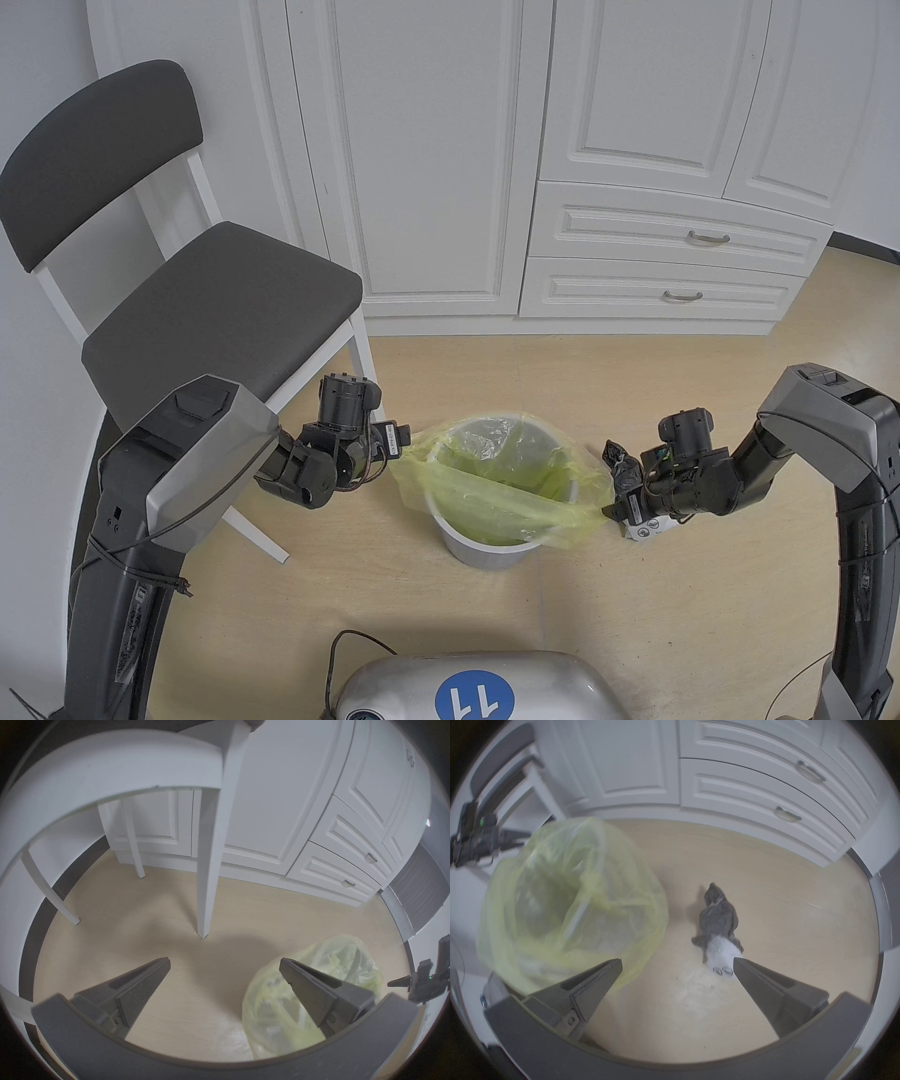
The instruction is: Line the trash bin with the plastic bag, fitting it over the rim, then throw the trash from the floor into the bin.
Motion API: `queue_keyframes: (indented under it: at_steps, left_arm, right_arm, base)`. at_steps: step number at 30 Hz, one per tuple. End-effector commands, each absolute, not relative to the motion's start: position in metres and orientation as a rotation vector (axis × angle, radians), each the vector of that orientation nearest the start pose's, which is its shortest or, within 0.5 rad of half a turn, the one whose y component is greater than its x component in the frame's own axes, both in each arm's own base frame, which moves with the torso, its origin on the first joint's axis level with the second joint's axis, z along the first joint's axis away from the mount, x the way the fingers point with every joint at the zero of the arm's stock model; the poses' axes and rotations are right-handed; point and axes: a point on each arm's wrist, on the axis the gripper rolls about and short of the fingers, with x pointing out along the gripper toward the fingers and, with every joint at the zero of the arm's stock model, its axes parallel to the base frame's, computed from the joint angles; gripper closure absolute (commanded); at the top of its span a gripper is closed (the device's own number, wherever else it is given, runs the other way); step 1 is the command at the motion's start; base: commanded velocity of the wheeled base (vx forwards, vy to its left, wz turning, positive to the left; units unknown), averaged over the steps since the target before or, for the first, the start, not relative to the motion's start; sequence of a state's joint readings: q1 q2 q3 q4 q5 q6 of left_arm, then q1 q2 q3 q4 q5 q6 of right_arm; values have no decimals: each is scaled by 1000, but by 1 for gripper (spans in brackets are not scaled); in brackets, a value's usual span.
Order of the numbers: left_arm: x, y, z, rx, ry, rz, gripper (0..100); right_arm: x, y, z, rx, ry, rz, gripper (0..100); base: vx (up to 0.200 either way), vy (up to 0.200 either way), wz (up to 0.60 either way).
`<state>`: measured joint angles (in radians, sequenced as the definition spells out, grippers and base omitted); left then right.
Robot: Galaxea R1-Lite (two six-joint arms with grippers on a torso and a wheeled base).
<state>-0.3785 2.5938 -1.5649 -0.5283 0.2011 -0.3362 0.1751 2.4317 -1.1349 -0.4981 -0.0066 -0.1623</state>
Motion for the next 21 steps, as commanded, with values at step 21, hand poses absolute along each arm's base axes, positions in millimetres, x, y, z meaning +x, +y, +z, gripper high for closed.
queue_keyframes:
  at_steps: [21]
  left_arm:
    - [407, -219, 13, -77, 444, -258, 0]
  right_arm:
    - [323, 191, -41, -284, 853, 520, 0]
  base:
    - [0, 0, 0]
